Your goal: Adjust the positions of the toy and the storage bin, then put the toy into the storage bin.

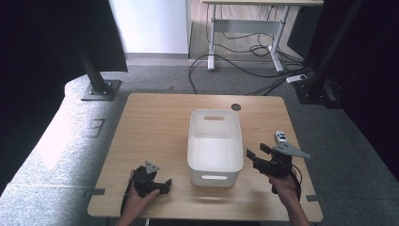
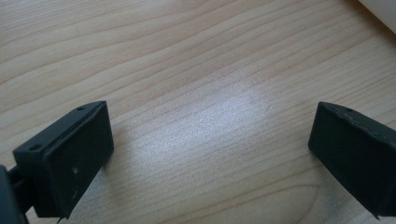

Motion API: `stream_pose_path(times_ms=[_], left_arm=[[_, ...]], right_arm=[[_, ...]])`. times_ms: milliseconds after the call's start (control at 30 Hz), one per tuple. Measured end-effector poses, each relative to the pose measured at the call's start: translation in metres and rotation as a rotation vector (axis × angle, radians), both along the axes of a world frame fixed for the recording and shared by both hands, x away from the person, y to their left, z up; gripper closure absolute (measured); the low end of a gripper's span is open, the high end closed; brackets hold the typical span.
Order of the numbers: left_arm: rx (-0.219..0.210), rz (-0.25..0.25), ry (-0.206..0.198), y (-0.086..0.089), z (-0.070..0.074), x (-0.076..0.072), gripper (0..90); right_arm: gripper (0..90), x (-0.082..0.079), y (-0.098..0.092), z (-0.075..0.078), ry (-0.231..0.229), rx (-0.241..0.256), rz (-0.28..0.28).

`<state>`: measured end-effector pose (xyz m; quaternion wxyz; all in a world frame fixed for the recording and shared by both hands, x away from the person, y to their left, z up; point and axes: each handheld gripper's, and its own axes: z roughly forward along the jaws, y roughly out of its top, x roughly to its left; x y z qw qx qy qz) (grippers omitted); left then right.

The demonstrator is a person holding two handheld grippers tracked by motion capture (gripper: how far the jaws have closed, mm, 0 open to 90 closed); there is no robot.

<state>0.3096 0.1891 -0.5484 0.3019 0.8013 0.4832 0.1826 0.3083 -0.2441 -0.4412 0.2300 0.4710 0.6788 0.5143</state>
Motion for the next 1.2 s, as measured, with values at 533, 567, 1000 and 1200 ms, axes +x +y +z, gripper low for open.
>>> stream_pose_path(times_ms=[533, 567, 1000, 1200], left_arm=[[0.003, -0.002, 0.001, 0.000, 0.000, 0.001, 0.0], [0.004, -0.002, 0.002, 0.000, 0.000, 0.001, 0.0], [0.004, -0.002, 0.001, 0.000, 0.000, 0.001, 0.0], [0.004, -0.002, 0.002, 0.000, 0.000, 0.001, 0.0]], right_arm=[[31.9, -0.002, -0.044, -0.025, 0.064, -0.058, -0.097], [31.7, -0.002, -0.047, -0.026, 0.068, -0.060, -0.106], [31.8, 0.004, -0.068, -0.042, 0.111, -0.106, -0.178], [31.7, 0.007, -0.075, -0.044, 0.113, -0.124, -0.211]])
